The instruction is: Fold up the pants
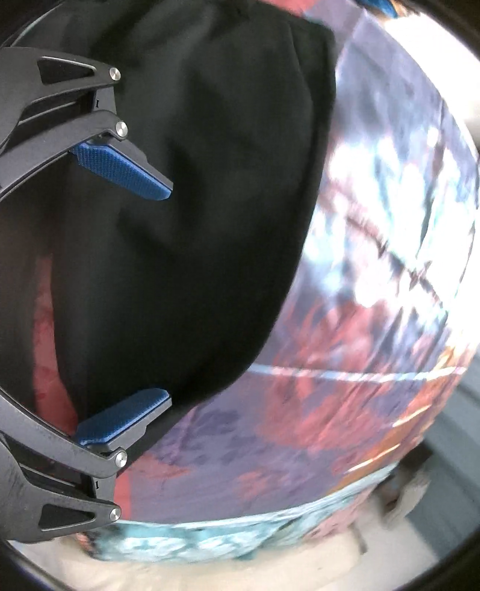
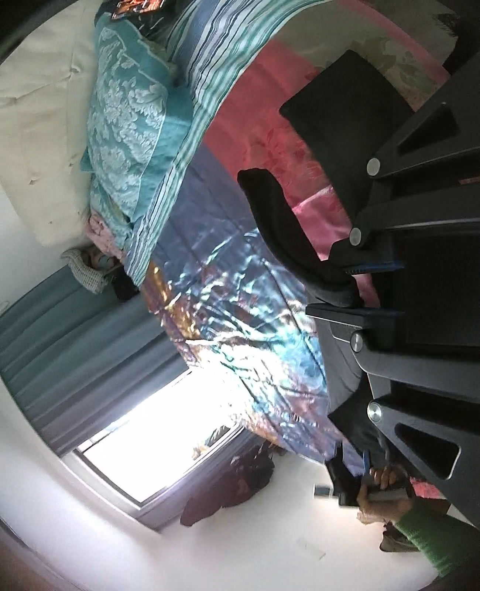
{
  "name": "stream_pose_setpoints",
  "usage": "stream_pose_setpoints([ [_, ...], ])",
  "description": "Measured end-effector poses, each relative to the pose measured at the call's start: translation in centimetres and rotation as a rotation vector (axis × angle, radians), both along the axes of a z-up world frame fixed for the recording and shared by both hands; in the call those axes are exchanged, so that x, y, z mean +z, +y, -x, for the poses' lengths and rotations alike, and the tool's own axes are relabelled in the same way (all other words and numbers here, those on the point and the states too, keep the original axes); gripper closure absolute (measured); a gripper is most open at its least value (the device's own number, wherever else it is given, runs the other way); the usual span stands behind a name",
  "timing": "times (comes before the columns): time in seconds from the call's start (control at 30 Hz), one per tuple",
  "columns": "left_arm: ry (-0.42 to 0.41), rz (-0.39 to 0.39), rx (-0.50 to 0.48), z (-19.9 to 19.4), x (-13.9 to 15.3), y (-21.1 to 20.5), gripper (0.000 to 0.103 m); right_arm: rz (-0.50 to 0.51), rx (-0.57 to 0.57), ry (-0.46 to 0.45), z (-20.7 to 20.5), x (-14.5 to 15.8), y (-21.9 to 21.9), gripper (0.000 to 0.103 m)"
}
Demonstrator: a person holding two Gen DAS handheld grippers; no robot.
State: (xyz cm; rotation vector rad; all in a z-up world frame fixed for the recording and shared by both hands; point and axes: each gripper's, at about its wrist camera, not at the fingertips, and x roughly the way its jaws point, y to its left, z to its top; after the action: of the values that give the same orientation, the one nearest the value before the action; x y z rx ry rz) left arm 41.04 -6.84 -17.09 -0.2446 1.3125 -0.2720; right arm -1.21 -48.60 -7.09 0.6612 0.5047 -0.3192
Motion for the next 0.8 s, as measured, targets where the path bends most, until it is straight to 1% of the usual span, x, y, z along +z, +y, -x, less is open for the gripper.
stream_pose_setpoints([
  [0.03,0.007,0.009,0.001,-0.5,-0.5,-0.7,0.001,0.004,0.008,-0.007,0.1,0.2,0.1,0.088],
  [0.1,0.014,0.061,0.03,-1.9,-1.4,-1.7,0.001,0.029,0.027,-0.023,0.5,1.2,0.5,0.088],
  [0.17,0.052,0.128,0.093,-3.6,-2.7,-2.0,0.001,0.064,0.044,-0.032,1.1,2.2,0.9,0.089],
  [0.27,0.102,0.19,0.181,-5.1,-4.2,-2.1,0.003,0.112,0.062,-0.034,2.2,3.8,1.7,0.089],
  [0.3,0.11,0.202,0.193,-5.4,-4.4,-2.1,0.01,0.121,0.067,-0.037,2.6,4.1,2.0,0.089],
  [0.33,0.112,0.196,0.197,-5.6,-4.4,-2.1,0.028,0.123,0.073,-0.041,2.9,4.4,2.1,0.089],
  [0.37,0.111,0.169,0.194,-5.7,-4.3,-2.2,0.036,0.123,0.082,-0.045,3.2,4.6,2.3,0.089],
  [0.4,0.108,0.145,0.187,-5.6,-4.1,-2.1,0.053,0.123,0.09,-0.045,3.4,4.6,2.4,0.089],
  [0.43,0.096,0.125,0.177,-5.4,-3.8,-1.7,0.075,0.125,0.101,-0.038,3.6,4.6,2.6,0.089],
  [0.47,0.078,0.115,0.166,-5.1,-3.5,-1.2,0.085,0.131,0.108,-0.025,3.6,4.3,2.7,0.089],
  [0.5,0.063,0.129,0.149,-4.6,-3.0,-0.5,0.094,0.138,0.11,-0.01,3.6,4.0,2.8,0.089],
  [0.53,0.048,0.16,0.141,-4.1,-2.5,0.3,0.095,0.134,0.105,0.006,3.5,3.4,2.6,0.089],
  [0.6,0.007,0.199,0.136,-2.9,-0.9,1.9,0.096,0.09,0.091,0.016,3.3,2.3,1.3,0.089],
  [0.7,-0.113,0.225,0.135,0.1,4.0,4.5,0.096,0.04,0.088,0.028,2.4,1.3,-0.6,0.089],
  [0.73,-0.174,0.232,0.14,2.1,6.4,5.8,0.096,0.022,0.09,0.016,2.0,1.2,-1.4,0.089],
  [0.8,-0.26,0.233,0.151,5.7,9.7,7.8,0.096,-0.002,0.106,0.003,1.4,1.3,-2.9,0.089],
])
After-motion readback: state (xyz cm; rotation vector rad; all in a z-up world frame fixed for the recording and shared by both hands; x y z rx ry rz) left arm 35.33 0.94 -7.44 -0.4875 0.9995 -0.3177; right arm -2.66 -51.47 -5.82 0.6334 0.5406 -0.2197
